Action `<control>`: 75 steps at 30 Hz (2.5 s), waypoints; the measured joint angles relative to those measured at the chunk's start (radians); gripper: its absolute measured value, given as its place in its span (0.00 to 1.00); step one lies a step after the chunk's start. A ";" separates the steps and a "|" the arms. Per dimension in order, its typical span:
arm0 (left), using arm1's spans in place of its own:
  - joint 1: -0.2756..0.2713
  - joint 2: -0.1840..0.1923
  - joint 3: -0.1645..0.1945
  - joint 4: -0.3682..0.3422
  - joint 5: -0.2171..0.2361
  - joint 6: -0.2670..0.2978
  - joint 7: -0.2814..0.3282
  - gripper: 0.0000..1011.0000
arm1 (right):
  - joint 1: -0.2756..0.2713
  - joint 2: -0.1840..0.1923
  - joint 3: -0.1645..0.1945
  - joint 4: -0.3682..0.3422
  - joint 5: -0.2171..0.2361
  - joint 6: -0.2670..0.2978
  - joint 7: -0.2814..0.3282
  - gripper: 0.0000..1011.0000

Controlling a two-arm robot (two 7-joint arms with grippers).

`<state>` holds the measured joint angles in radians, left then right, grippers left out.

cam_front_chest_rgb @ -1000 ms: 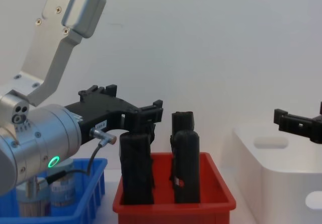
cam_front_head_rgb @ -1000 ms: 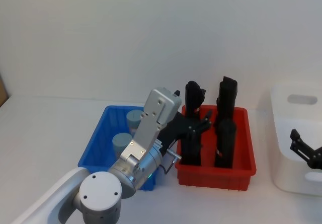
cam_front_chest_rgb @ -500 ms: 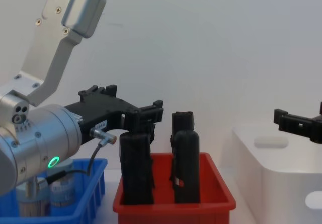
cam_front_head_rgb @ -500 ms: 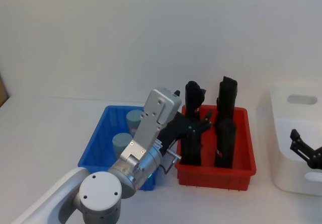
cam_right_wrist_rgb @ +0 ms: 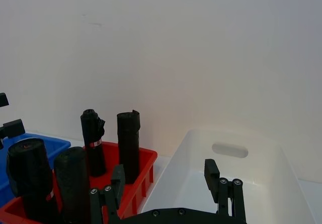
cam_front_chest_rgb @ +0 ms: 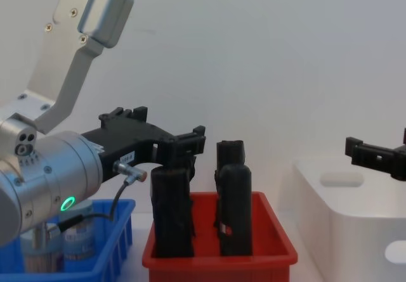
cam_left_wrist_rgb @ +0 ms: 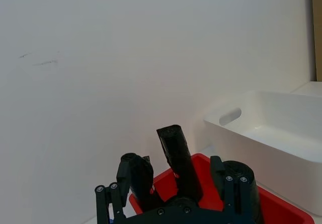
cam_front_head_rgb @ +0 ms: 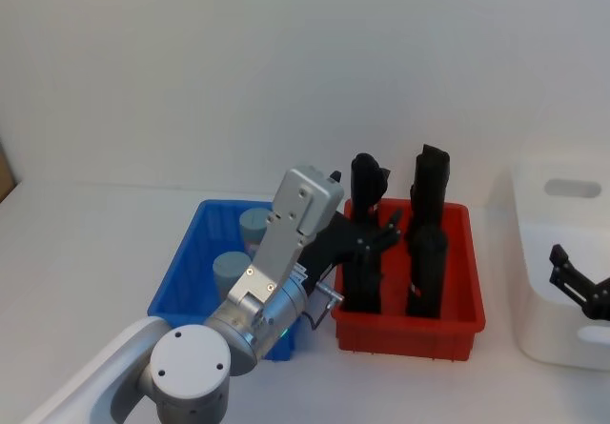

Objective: Pick the cotton swabs from the blue box and place them into the white box.

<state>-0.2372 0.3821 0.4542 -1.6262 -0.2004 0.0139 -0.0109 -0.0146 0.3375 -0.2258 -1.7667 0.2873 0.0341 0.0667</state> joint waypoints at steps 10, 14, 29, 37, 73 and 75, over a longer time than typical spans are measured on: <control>0.000 0.000 0.000 0.000 0.000 0.000 0.000 0.99 | 0.000 0.000 0.000 0.000 0.000 0.000 0.000 0.99; 0.000 0.000 0.000 0.000 0.000 0.000 0.000 0.99 | 0.000 0.000 0.000 0.000 0.000 0.000 0.000 0.99; 0.000 0.000 0.000 0.000 0.000 0.000 0.000 0.99 | 0.005 -0.001 0.000 0.003 0.000 0.006 0.015 0.99; 0.000 0.000 0.000 0.000 0.000 0.000 0.000 0.99 | 0.023 0.004 0.001 0.011 0.004 0.041 0.082 0.99; 0.000 0.000 0.000 0.000 0.000 0.000 0.000 0.99 | 0.228 -0.060 -0.059 0.224 -0.041 0.214 0.454 0.99; 0.000 0.000 0.000 0.000 0.000 0.000 0.000 0.99 | 0.238 -0.071 -0.066 0.240 -0.048 0.211 0.451 0.99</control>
<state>-0.2371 0.3822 0.4542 -1.6262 -0.2004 0.0139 -0.0109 0.2236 0.2668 -0.2916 -1.5268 0.2391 0.2449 0.5175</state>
